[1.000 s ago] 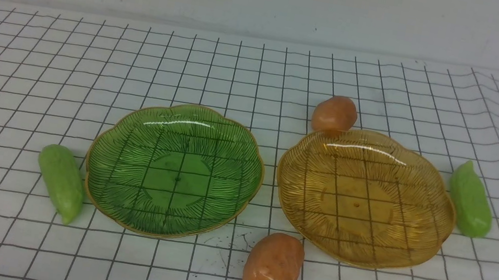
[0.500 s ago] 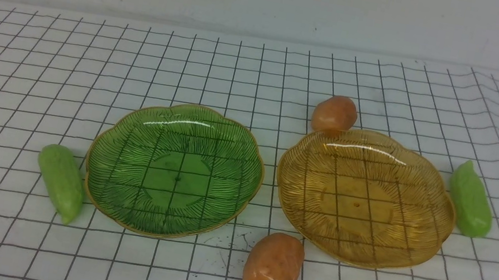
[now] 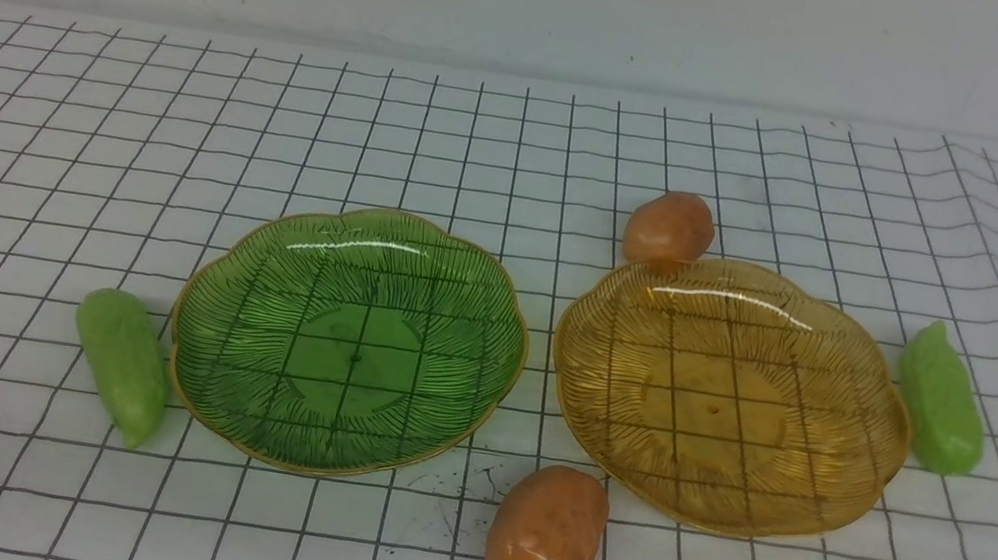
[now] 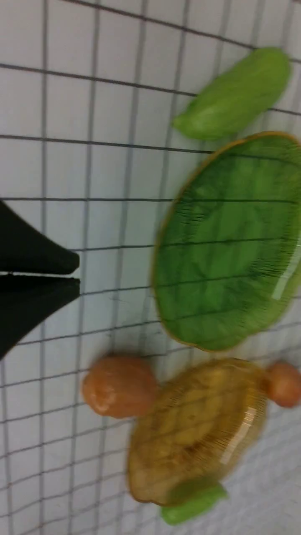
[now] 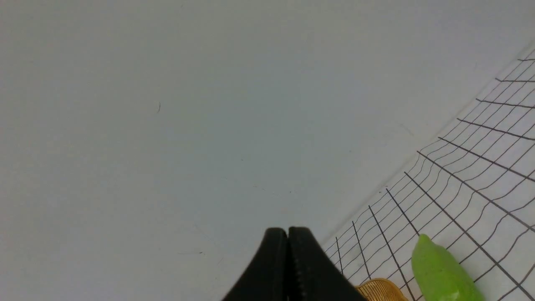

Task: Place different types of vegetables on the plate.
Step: 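Put the green cucumber next to the left plate into that plate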

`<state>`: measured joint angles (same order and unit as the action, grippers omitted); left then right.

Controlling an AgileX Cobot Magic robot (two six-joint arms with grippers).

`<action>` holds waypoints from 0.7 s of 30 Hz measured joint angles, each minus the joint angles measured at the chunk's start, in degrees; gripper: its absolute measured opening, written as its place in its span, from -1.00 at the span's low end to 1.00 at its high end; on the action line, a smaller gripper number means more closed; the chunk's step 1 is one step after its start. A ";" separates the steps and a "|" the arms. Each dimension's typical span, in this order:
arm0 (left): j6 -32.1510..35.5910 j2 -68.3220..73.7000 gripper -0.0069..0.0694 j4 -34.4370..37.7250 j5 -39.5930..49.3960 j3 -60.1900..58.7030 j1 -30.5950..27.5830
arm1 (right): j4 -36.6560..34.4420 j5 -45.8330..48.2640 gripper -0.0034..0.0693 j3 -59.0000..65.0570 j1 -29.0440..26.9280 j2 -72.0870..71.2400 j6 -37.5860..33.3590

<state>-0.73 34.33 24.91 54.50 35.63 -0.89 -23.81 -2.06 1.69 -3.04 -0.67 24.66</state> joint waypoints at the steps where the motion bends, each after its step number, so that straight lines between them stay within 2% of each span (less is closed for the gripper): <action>1: 0.39 4.09 -0.84 -0.74 1.52 1.03 0.00 | -0.59 0.26 -0.94 0.00 0.00 0.00 -0.07; 5: 2.13 12.58 -0.84 -4.59 2.31 3.05 0.00 | -1.02 3.10 -0.94 -0.19 0.72 0.00 -0.25; 8: 1.93 17.28 -0.84 -7.32 1.74 5.26 0.00 | -0.41 13.63 -0.94 -4.32 2.77 0.00 -1.88; 14: 0.24 27.34 -0.84 -11.40 1.95 15.19 -0.30 | 4.05 36.72 -0.94 -20.95 8.01 6.26 -14.30; 21: -2.18 38.56 -0.84 -13.18 6.36 26.50 -4.22 | 4.94 55.01 -0.94 -32.01 8.98 18.71 -24.66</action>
<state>-2.91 72.89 11.73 60.85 62.13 -5.12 -18.87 52.95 -30.32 5.94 18.05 0.00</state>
